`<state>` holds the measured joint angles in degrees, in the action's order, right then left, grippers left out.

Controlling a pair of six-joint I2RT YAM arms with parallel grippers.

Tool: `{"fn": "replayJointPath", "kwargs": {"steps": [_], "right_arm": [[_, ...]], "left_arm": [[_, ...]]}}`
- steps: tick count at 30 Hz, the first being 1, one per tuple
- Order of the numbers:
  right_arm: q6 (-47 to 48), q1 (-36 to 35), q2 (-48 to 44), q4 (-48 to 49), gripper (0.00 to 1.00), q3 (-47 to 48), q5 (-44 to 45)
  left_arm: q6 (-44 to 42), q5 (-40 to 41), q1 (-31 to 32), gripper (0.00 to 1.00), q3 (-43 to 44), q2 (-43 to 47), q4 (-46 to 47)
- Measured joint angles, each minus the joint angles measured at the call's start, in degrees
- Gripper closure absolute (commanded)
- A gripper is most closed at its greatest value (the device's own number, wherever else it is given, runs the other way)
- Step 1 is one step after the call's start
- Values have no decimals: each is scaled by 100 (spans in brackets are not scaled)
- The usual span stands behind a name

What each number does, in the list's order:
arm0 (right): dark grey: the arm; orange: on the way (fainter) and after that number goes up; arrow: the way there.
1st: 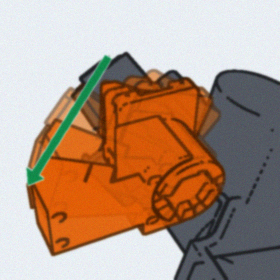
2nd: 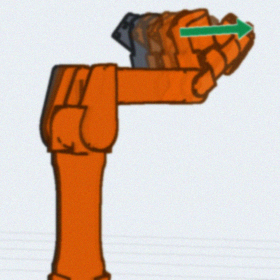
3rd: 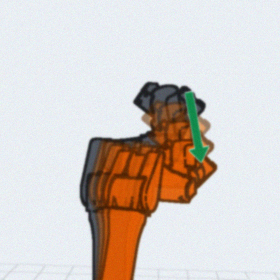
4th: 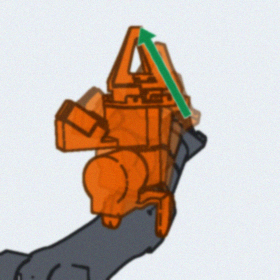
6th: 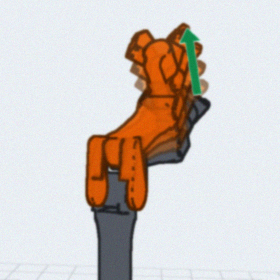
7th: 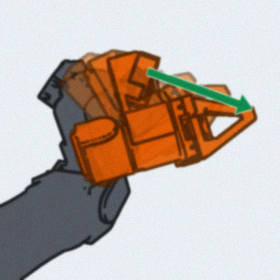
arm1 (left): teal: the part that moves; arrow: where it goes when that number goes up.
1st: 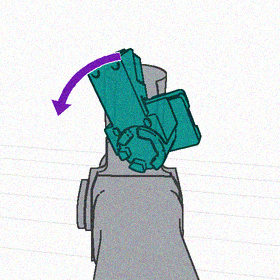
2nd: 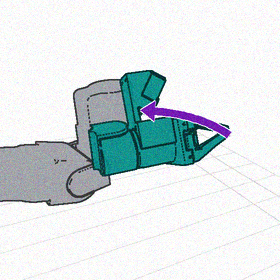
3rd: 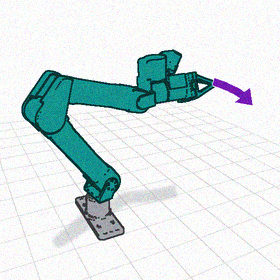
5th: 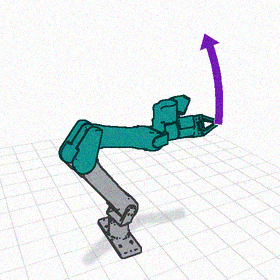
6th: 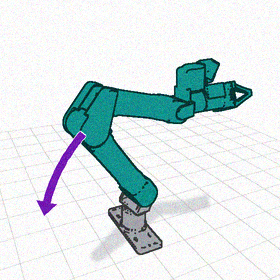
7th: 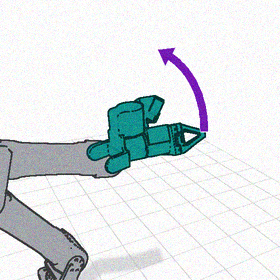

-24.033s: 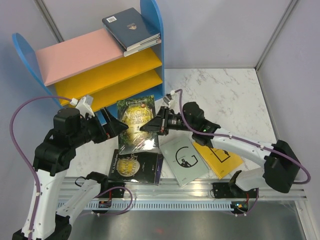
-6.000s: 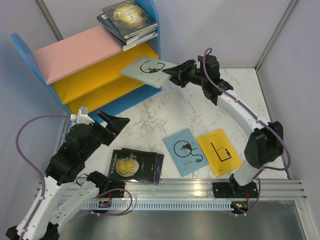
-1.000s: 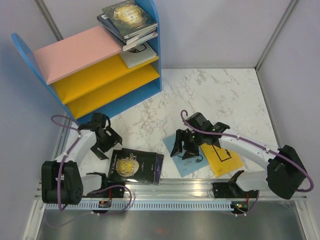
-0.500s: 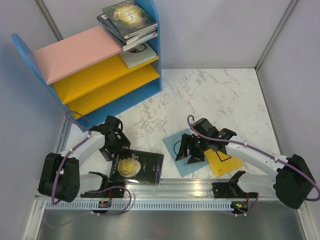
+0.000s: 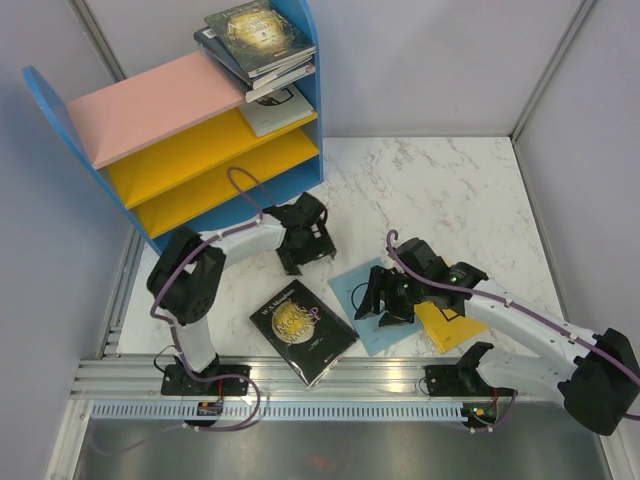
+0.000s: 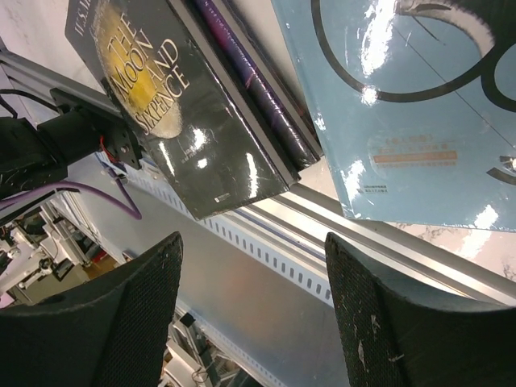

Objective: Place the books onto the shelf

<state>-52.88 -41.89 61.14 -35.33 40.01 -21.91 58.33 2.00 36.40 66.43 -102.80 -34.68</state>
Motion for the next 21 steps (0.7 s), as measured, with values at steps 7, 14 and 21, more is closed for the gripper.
{"fn": "replayJointPath", "kwargs": {"steps": [7,14,21], "right_arm": [[146,291,-59,-177,24,151,20],[476,376,439,-118,24,678,-35],[776,378,1552,133,24,1180,-153]], "left_arm": [[-236,-675,903,0,2059,-866,680],[-614,-339,511,0,1368,813,-9],[-605,-11,398,0,-540,3353,-741]]}}
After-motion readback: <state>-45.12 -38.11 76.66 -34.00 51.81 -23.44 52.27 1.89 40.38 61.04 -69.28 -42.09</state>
